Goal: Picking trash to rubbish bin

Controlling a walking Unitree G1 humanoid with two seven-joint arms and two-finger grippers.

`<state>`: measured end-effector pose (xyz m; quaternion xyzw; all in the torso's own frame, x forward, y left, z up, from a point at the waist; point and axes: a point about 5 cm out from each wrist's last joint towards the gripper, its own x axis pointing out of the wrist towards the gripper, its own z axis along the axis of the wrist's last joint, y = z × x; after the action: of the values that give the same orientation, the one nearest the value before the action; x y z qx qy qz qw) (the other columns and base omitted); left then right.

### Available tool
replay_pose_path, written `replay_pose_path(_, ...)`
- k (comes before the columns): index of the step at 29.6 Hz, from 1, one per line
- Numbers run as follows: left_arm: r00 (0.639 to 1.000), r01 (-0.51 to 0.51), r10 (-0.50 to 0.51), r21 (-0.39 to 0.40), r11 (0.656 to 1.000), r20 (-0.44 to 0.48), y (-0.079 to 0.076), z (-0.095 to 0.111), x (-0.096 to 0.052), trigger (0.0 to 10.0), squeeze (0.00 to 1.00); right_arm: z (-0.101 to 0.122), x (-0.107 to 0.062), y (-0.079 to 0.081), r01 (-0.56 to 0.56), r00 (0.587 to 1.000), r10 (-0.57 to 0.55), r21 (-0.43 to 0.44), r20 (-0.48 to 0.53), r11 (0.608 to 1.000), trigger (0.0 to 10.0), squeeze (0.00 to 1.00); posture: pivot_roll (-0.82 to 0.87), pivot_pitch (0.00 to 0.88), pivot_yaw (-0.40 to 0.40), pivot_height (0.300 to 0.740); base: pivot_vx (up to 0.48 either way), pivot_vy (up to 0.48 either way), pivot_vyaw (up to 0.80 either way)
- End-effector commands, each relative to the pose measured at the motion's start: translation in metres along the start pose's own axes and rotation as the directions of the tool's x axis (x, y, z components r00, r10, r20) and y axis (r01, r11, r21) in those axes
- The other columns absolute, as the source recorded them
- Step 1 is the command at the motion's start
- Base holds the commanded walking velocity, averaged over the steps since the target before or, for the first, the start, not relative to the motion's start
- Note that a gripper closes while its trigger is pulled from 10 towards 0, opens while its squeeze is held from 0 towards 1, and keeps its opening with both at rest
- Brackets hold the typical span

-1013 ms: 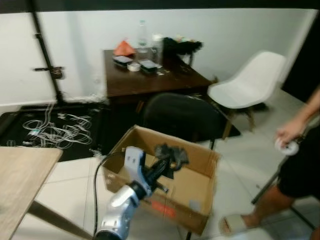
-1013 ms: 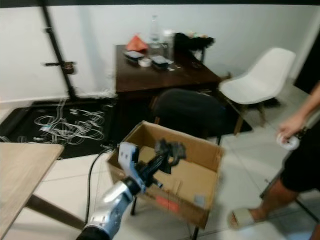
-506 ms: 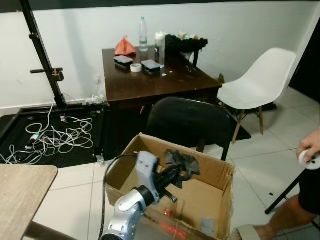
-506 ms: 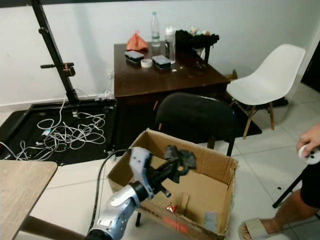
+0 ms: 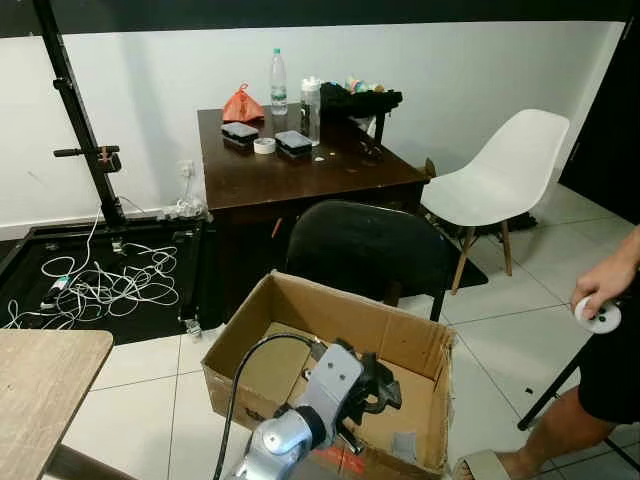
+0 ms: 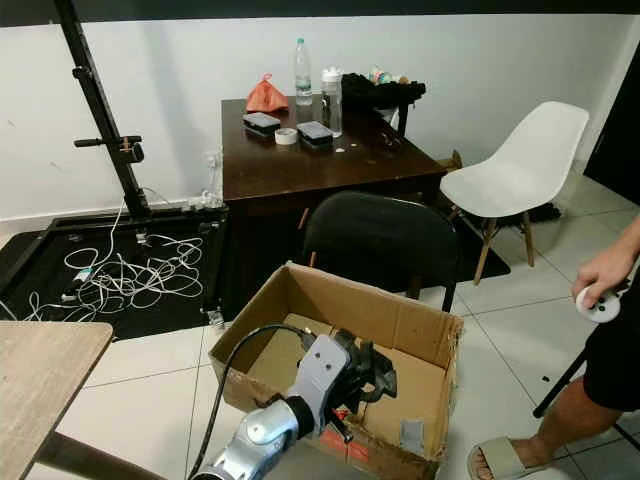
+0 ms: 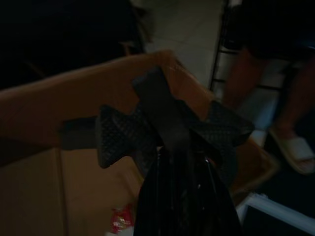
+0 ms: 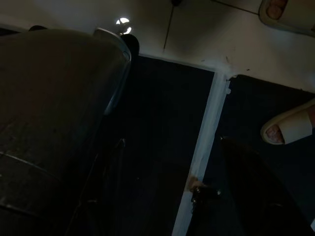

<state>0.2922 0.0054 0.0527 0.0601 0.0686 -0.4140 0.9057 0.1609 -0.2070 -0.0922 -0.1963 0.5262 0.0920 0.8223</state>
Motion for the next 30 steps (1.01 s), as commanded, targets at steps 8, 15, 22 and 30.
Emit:
replay_pose_path(8, 0.999, -0.05, 0.05, -0.234, 0.971, -0.004, -0.018, 0.004, 0.016, 10.0, 0.0, -0.008, -0.001, 0.004, -0.009, 1.0, 0.009, 0.006, -0.023, 1.0, 10.0, 0.0, -0.15, 0.118, 0.047, 0.74, 0.0, 0.0, 0.0)
replay_pose_path(15, 0.996, -0.084, 0.077, -0.213, 0.974, -0.038, -0.024, 0.005, 0.022, 10.0, 0.0, -0.014, -0.001, 0.009, -0.019, 0.999, 0.019, -0.004, -0.031, 1.0, 10.0, 0.0, -0.17, 0.161, 0.064, 0.74, 0.0, 0.0, 0.0)
replay_pose_path(22, 0.998, 0.032, -0.015, -0.342, 0.939, 0.054, -0.041, 0.019, 0.03, 10.0, 0.0, -0.023, -0.002, 0.014, -0.024, 0.999, 0.025, 0.015, -0.045, 1.0, 10.0, 0.0, -0.2, 0.187, 0.086, 0.74, 0.0, 0.0, 0.0)
replay_pose_path(30, 0.979, 0.109, -0.013, -0.471, 0.875, 0.204, -0.046, 0.046, 0.039, 10.0, 0.0, -0.032, -0.003, 0.017, -0.023, 0.998, 0.025, 0.03, -0.061, 0.999, 10.0, 0.0, -0.2, 0.214, 0.095, 0.74, 0.0, 0.0, 0.0)
